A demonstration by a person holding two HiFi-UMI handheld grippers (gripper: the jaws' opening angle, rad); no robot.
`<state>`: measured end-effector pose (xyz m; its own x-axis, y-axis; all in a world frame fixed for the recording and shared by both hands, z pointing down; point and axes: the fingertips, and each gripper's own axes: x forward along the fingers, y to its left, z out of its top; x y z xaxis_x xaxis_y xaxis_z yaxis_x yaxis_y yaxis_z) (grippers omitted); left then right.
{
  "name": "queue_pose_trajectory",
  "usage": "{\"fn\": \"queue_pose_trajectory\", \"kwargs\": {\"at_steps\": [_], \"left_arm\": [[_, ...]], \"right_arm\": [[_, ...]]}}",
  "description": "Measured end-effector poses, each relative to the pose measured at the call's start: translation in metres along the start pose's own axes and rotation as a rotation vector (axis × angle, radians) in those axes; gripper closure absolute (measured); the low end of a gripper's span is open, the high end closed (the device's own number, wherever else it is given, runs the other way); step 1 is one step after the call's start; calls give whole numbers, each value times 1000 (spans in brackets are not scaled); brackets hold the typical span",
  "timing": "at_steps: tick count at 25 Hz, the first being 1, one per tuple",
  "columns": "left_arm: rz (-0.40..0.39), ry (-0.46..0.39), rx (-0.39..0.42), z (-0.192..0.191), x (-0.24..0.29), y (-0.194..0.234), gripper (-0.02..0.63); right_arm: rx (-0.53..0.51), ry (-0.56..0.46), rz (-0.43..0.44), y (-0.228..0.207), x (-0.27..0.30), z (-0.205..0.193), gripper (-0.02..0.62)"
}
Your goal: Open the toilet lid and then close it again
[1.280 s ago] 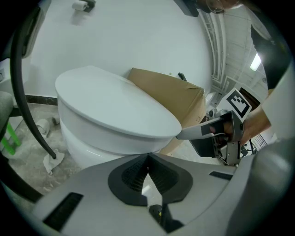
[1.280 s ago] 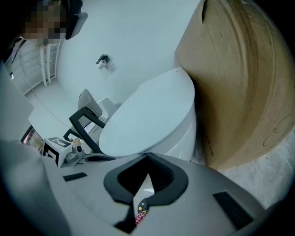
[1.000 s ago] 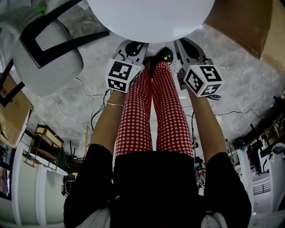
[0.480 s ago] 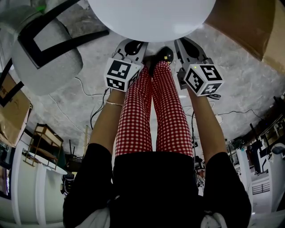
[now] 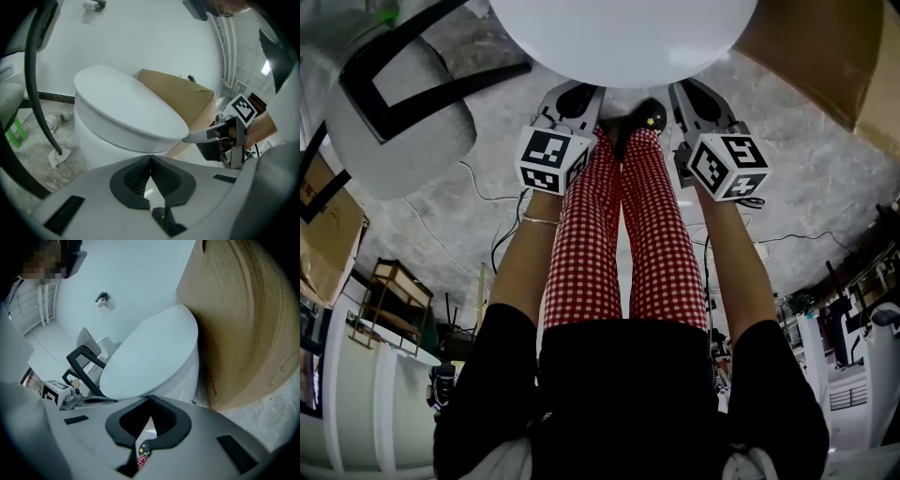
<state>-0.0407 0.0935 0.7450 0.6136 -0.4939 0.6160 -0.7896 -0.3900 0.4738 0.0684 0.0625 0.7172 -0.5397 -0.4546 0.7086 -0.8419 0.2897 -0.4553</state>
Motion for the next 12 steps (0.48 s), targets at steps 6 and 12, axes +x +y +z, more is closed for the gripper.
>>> {"fn": "queue_pose_trajectory", "kwargs": {"at_steps": [6, 12], "left_arm": [[-23, -10, 0, 0, -1, -13, 603], [-42, -9, 3, -2, -2, -27, 602]], "right_arm": [[-3, 0, 3, -2, 0, 0, 577], [1, -7, -3, -1, 0, -2, 577]]}}
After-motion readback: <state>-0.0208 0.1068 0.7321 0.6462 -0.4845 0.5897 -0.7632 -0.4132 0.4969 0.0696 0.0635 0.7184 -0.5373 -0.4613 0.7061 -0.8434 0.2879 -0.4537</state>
